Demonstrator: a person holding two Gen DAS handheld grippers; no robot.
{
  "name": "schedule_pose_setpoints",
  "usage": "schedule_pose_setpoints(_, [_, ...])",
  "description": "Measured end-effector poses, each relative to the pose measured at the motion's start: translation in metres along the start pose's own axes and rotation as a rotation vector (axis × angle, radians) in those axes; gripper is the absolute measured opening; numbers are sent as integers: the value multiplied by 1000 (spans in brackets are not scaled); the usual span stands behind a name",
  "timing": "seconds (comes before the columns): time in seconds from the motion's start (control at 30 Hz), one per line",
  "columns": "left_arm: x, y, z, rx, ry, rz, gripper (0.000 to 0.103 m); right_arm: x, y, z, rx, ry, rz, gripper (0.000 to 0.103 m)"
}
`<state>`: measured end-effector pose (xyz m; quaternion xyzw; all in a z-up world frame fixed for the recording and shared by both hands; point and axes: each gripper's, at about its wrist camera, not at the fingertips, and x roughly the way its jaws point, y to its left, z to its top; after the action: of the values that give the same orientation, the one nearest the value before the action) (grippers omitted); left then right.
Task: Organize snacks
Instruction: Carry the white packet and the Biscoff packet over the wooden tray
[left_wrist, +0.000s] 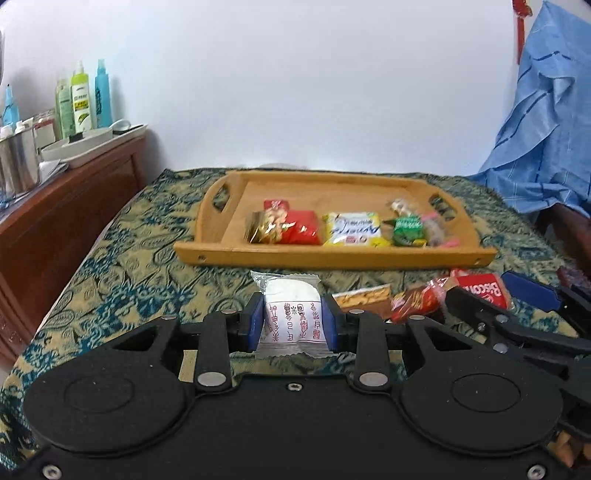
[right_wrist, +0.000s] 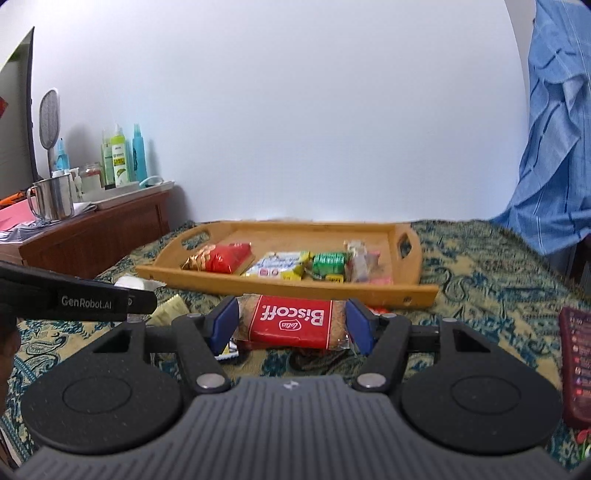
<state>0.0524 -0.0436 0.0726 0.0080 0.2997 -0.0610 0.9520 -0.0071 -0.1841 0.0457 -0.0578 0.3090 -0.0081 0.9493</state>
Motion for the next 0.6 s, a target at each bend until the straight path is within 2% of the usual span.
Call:
schedule_pose_setpoints(0.2, [2,0,22,-6,-27,-3,31,5,-6,14,6,-38,-2,66])
schedule_pose_setpoints(0.37, [11,6,53,-40,-46,-11,31,22,-23,40,35,-70,-12,66])
schedule_pose_setpoints(0.6, [34,6,91,-60,-50,-45,31,55,-60,69,107,-56,-29,66])
